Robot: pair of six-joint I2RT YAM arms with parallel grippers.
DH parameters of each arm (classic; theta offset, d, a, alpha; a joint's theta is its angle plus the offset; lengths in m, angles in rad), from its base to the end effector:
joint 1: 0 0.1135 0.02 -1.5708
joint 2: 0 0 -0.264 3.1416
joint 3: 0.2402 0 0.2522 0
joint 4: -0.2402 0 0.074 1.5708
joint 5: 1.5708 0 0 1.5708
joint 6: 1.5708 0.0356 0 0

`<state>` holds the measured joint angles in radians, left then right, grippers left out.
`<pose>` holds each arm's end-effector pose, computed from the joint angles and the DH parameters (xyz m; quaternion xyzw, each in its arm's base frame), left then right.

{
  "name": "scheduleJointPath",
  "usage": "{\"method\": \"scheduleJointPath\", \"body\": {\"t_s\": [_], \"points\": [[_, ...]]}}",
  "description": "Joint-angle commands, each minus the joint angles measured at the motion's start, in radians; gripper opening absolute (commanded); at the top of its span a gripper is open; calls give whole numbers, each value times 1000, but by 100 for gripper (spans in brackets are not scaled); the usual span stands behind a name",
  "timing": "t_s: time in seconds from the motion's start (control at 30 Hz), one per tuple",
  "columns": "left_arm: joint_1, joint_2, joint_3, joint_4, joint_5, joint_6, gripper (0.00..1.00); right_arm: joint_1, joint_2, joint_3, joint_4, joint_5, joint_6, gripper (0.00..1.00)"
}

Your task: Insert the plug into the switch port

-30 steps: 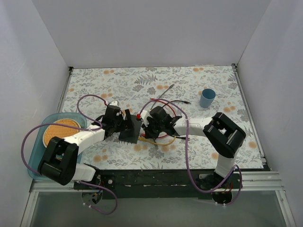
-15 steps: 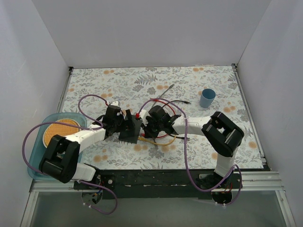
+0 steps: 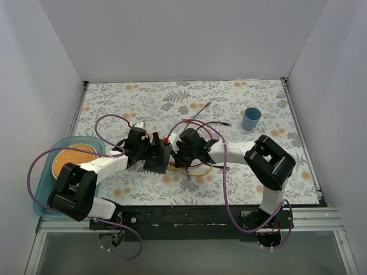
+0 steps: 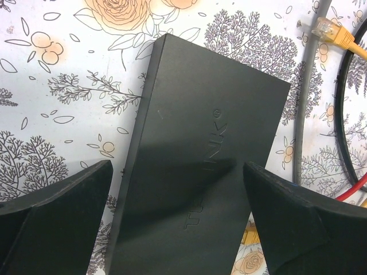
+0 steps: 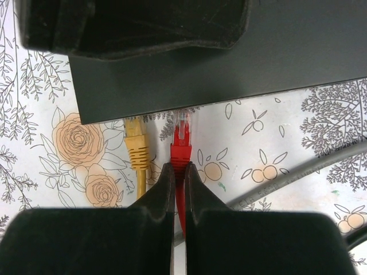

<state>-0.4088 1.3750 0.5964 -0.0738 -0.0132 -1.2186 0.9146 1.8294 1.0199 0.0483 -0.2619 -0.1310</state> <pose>0.2363 -0.1018 0.1606 -0.3709 0.8596 -0.2513 0.2459 0.2236 0.3054 0.1580 -0.4996 0.7639 0.2600 0.3150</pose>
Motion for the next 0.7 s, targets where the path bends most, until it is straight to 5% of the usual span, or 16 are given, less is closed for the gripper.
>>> {"method": "scheduleJointPath", "body": {"t_s": [0.0,0.67], "points": [[4,9,-9,3,12,10,98,23,-36,17,9,-14,1,1],[4,-7,-18,11,51,7,98,32,-32,39,5,38,10,1]]}}
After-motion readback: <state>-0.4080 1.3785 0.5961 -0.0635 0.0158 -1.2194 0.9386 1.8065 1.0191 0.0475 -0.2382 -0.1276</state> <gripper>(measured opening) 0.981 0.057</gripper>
